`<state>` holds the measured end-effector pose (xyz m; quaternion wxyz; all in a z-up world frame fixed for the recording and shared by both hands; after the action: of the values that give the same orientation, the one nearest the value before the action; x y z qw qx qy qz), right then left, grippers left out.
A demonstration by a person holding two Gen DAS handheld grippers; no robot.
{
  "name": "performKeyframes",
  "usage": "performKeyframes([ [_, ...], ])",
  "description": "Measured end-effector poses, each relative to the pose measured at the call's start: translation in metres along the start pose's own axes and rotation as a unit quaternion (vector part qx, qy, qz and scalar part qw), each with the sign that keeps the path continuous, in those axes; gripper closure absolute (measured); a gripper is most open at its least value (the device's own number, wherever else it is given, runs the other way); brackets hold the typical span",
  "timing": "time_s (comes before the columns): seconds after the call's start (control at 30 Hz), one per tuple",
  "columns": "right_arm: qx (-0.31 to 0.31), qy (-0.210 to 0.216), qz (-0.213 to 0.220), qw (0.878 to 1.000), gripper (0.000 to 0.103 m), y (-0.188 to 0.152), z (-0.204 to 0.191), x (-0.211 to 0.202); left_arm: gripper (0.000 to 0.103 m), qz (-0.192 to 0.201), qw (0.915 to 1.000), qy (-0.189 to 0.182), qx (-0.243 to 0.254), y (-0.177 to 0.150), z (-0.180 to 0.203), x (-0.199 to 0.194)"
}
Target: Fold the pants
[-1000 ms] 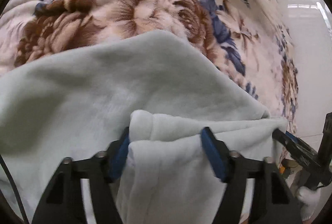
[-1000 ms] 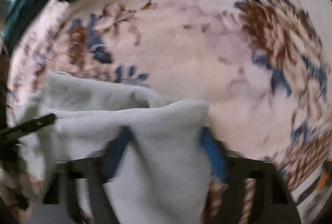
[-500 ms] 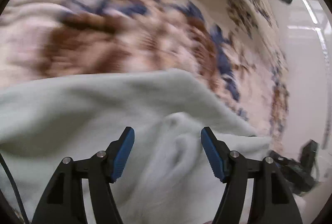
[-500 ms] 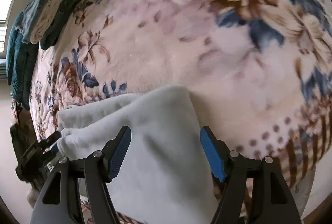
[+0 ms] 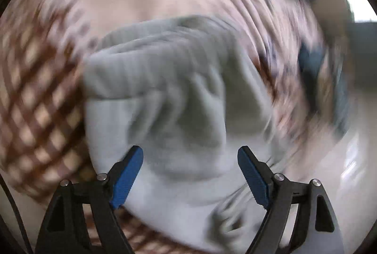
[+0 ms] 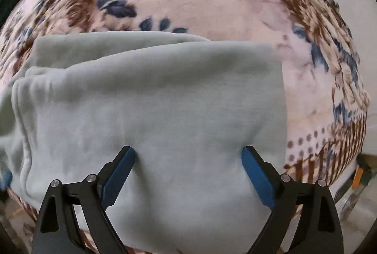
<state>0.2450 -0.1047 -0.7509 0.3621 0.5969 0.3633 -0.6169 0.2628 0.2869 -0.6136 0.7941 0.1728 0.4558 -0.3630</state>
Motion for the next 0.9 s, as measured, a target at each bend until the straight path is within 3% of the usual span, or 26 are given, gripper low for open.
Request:
performKeyframes([
  [0.07,0.01,0.01,-0.001,1.0,0.006,0.001,-0.001,-0.002,0.021,0.021,0.9952,-0.056,-0.077,-0.002,-0.019,-0.004],
  [0.1,0.011,0.013,-0.003,1.0,0.006,0.002,-0.002,-0.003,0.021,0.032,0.9929,-0.064,-0.095,-0.004,-0.026,-0.007],
  [0.17,0.008,0.015,-0.011,1.0,0.006,0.001,-0.003,-0.005,0.021,0.047,0.9893,-0.08,-0.112,-0.01,-0.034,-0.015],
  [0.23,-0.003,0.008,-0.019,1.0,0.006,0.002,-0.007,-0.004,0.021,0.062,0.9892,-0.074,-0.11,-0.02,-0.039,-0.022],
  [0.37,-0.028,-0.006,-0.035,0.999,0.006,-0.004,-0.02,-0.001,0.021,0.094,0.9911,-0.049,-0.08,-0.021,-0.048,-0.036],
  [0.5,-0.044,-0.006,-0.043,0.998,0.006,-0.01,-0.036,0.001,0.021,0.122,0.9911,-0.032,-0.043,0.008,-0.061,-0.039],
  [0.63,-0.052,-0.004,-0.05,0.997,0.006,-0.013,-0.053,0.005,0.021,0.074,0.9937,-0.084,-0.006,0.036,-0.049,0.003],
  [0.9,-0.056,0.006,-0.045,0.997,0.006,-0.014,-0.086,0.007,0.014,0.082,0.9929,-0.071,0.049,0.079,-0.027,0.046],
])
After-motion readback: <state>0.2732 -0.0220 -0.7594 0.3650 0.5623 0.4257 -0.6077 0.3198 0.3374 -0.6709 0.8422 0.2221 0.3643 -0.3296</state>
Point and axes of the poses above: each gripper's, at about its wrist camera, not at the fingertips, and x roughly the way its jaws point, z to its right, y to its top, the point moved 9 cm from there along x, roughly the way its jaws point, and after that the axes turned 3 degrees about x, right-handed, at the moved point
